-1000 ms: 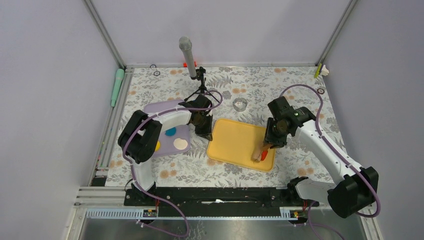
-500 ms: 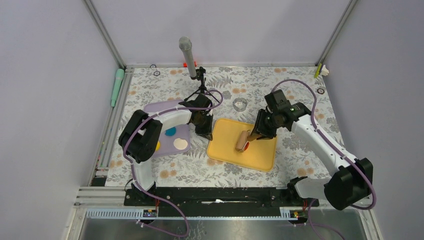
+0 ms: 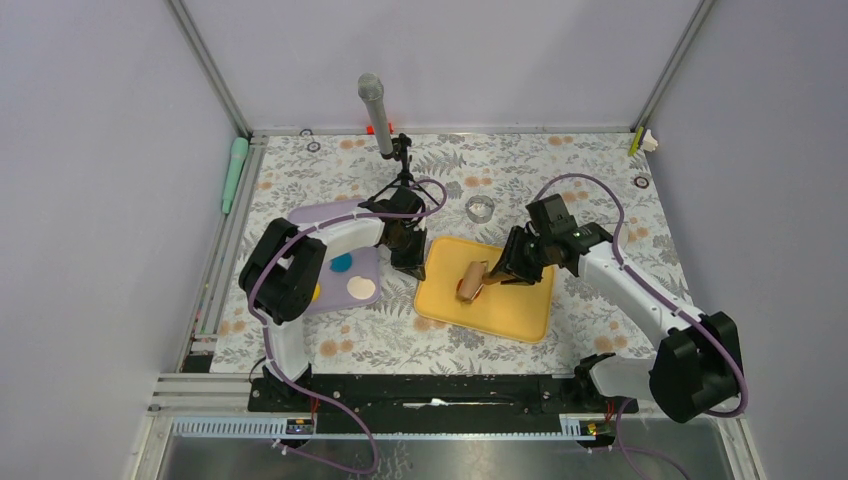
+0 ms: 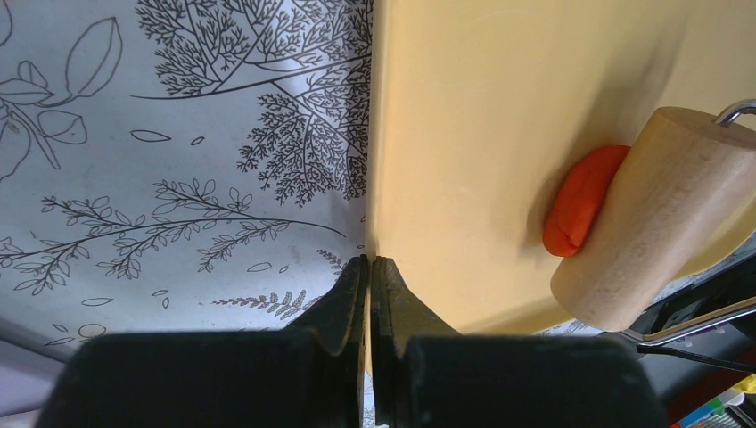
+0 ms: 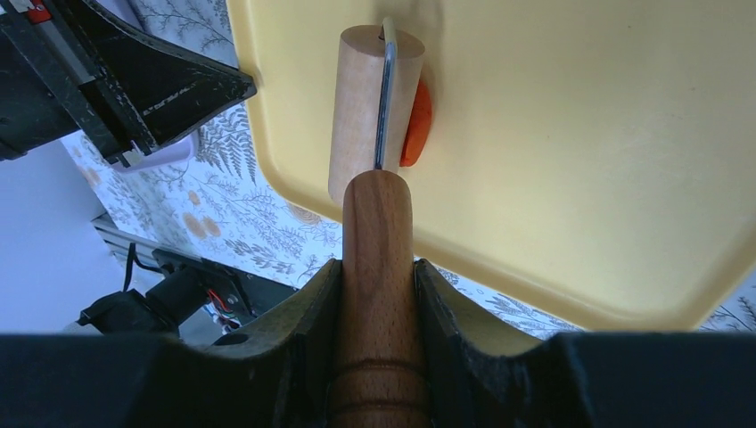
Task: Roll out the dumpling wrappers from the dough
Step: Flatten out the dough on the work surface.
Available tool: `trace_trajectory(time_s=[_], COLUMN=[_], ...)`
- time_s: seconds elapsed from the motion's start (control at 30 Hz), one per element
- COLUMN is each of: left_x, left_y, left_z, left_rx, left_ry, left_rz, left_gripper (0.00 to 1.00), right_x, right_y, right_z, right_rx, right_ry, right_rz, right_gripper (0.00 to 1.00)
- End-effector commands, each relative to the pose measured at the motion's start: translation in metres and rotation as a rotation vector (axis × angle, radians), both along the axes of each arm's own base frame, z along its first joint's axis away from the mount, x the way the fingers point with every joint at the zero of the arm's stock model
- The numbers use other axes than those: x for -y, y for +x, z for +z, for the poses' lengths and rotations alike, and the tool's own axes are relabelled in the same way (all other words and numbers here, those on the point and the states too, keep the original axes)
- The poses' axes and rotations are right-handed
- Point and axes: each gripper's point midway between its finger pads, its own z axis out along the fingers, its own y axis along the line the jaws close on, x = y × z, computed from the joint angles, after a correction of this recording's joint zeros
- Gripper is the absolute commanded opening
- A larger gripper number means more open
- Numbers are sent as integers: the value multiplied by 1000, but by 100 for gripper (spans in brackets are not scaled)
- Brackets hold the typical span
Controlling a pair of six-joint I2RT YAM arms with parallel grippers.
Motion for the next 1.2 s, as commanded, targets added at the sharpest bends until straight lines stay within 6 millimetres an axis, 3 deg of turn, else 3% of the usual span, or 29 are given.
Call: trace_trajectory(time_s=[0.0,0.2,0.43,0.57,0.8,1.03,1.17], left_x=[5,4,-3,-4,-4,-5,-5], left_y=[12,12,14,15,13,12,12], left_z=[0,0,-2,-1,1,1,1], left_rx=[32,33,50,53,58,59,58], left_ry=[-18,-15,20,25,14,15,17], left_rz=[1,4,38,49,51,50,51], left_gripper=[0,0,0,0,0,0,0], right_x=[21,29,55,64,47,33,33], right_y=[-21,-13,-46,-54,-38,-10,-14], right_z=[-36,-36,-38,-33,-47,-49,-59], right_rx=[-106,-98,-152,-150,-163,-125,-146], right_ry=[-108,-164,-256,-288,-264,-292,-323], right_rz=[-43,-85,-83,-102,-87,-75,-59], right_gripper=[0,0,0,0,0,0,0])
